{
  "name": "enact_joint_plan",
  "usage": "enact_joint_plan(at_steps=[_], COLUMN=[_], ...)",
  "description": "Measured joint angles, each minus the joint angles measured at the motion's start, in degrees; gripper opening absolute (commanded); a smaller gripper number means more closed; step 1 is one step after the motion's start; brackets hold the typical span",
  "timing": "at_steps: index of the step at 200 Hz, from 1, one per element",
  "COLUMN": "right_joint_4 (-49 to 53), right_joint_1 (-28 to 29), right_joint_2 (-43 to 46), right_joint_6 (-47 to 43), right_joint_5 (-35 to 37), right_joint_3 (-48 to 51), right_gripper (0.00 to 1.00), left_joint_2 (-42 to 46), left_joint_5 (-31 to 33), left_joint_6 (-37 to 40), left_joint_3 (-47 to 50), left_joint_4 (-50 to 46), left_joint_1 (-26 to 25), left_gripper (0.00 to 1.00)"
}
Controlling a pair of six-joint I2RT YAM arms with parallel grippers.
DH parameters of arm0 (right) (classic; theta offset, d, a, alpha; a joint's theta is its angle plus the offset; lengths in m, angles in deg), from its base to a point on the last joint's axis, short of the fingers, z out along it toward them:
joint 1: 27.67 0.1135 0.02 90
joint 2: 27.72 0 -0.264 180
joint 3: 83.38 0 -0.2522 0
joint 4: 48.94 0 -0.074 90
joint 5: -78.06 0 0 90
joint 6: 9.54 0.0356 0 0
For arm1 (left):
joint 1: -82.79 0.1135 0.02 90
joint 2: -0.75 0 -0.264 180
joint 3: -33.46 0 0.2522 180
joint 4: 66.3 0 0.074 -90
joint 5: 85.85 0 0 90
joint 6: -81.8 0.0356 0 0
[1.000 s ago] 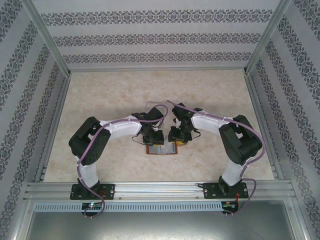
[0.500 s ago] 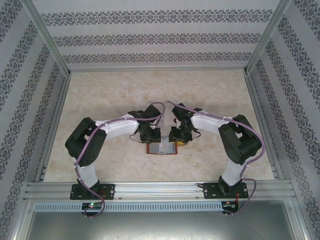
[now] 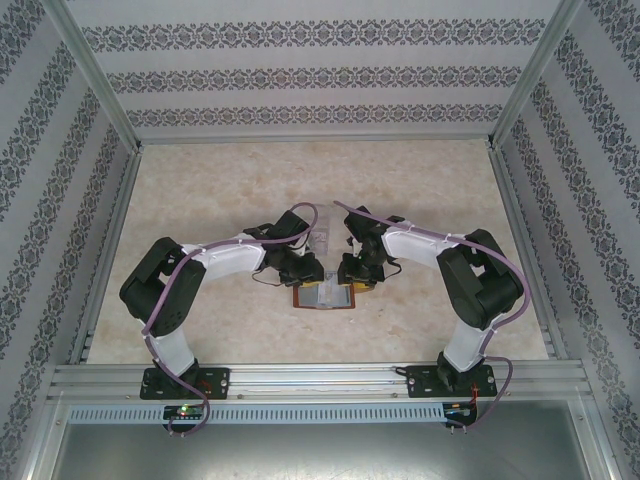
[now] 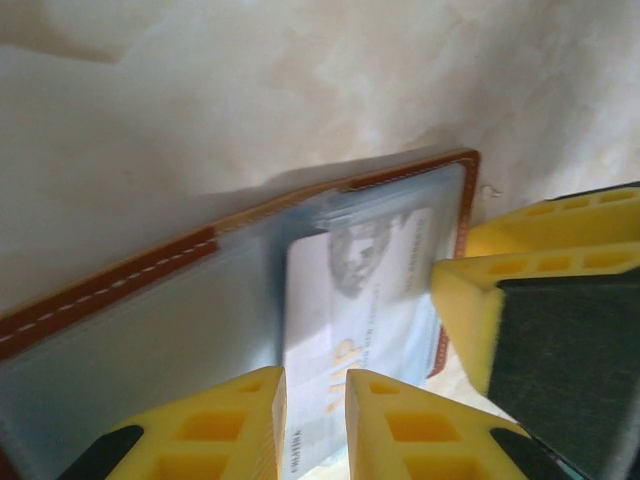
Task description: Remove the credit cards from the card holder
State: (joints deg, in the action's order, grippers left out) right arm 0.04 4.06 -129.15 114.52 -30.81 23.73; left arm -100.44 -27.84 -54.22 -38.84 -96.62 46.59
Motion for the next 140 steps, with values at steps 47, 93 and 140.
enact_joint_plan(at_steps=[47, 93, 140], right_joint_4=[0.1, 0.1, 0.1], right_joint_1=[0.0, 0.0, 0.0], right_joint_2=[0.0, 0.0, 0.0], right_joint_6=[0.0, -0.2, -0.2], right_joint_5=[0.0, 0.0, 0.0], right_joint_3=[0.0, 0.0, 0.0], right_gripper=[0.37, 0.37, 0.37], left_joint_2=[-0.3, -0.5, -1.1], left_joint_5=[-2.1, -1.8, -1.2], left_joint_6=[-1.0, -1.0, -0.8], left_joint_3=[0.3, 0.7, 0.7], left_joint_4=[3.0, 3.1, 2.8], left_joint_1=[0.3, 0.4, 0.4], left_gripper=[0.23, 0.23, 0.24])
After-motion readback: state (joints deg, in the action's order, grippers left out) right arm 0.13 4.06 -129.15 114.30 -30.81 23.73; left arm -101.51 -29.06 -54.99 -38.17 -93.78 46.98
